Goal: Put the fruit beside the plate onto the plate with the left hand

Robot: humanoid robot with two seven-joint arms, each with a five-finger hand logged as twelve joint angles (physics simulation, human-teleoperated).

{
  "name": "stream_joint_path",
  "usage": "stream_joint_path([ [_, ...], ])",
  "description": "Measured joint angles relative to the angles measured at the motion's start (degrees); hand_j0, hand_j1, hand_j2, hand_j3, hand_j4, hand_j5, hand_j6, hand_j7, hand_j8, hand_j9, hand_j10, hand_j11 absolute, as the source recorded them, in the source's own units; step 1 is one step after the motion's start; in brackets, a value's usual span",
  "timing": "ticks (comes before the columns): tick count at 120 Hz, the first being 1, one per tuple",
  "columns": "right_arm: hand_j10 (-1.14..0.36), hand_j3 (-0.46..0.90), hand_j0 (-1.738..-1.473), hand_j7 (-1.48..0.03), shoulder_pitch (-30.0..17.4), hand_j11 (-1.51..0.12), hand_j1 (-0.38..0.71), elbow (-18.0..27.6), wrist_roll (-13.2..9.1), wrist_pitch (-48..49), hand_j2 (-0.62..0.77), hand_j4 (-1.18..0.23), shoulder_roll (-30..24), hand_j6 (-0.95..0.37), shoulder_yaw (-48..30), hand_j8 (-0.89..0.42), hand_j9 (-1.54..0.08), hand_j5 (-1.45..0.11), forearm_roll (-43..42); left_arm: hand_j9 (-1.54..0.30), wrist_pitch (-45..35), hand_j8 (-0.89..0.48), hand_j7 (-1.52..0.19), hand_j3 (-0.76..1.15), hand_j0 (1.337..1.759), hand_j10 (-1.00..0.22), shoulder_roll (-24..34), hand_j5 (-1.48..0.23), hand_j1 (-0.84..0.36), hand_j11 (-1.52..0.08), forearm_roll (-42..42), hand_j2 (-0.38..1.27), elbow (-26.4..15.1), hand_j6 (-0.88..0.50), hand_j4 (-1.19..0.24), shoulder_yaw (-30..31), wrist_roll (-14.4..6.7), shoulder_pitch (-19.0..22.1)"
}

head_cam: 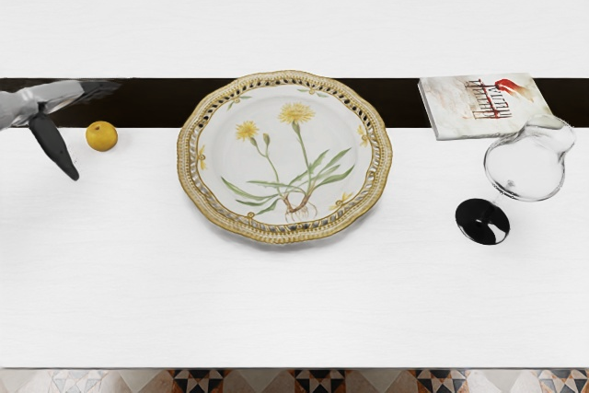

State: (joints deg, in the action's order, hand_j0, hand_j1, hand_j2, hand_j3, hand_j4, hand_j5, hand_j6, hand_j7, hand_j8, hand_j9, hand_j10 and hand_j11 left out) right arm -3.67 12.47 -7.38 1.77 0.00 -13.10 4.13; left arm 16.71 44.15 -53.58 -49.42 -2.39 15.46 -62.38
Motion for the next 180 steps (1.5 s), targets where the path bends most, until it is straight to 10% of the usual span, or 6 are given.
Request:
stream_joint_path([
  [66,-0.03,0.00,-1.658,-0.03,-0.02,-0.03,-0.32,0.01,0.00,-0.02,-0.01,-0.03,0.00,-0.03,0.00,-0.03,-0.03,-0.03,0.00,-0.05,-14.77,-0.04,-0.05,0.00,1.658,-0.04,-4.59,-0.05,0.31,-0.05,0.52,0.01,5.03,-0.04,-0.04,3.72,4.34,1.83],
  [180,-0.03,0.00,-1.658,-0.03,-0.02,-0.03,-0.32,0.01,0.00,-0.01,-0.01,-0.03,0.00,-0.03,0.00,-0.03,-0.03,-0.03,0.00,-0.33,-11.88,-0.26,-0.33,0.00,1.658,-0.26,-9.78,-0.33,0.05,-0.33,1.06,0.06,14.65,-0.26,-0.26,7.37,4.58,0.72],
])
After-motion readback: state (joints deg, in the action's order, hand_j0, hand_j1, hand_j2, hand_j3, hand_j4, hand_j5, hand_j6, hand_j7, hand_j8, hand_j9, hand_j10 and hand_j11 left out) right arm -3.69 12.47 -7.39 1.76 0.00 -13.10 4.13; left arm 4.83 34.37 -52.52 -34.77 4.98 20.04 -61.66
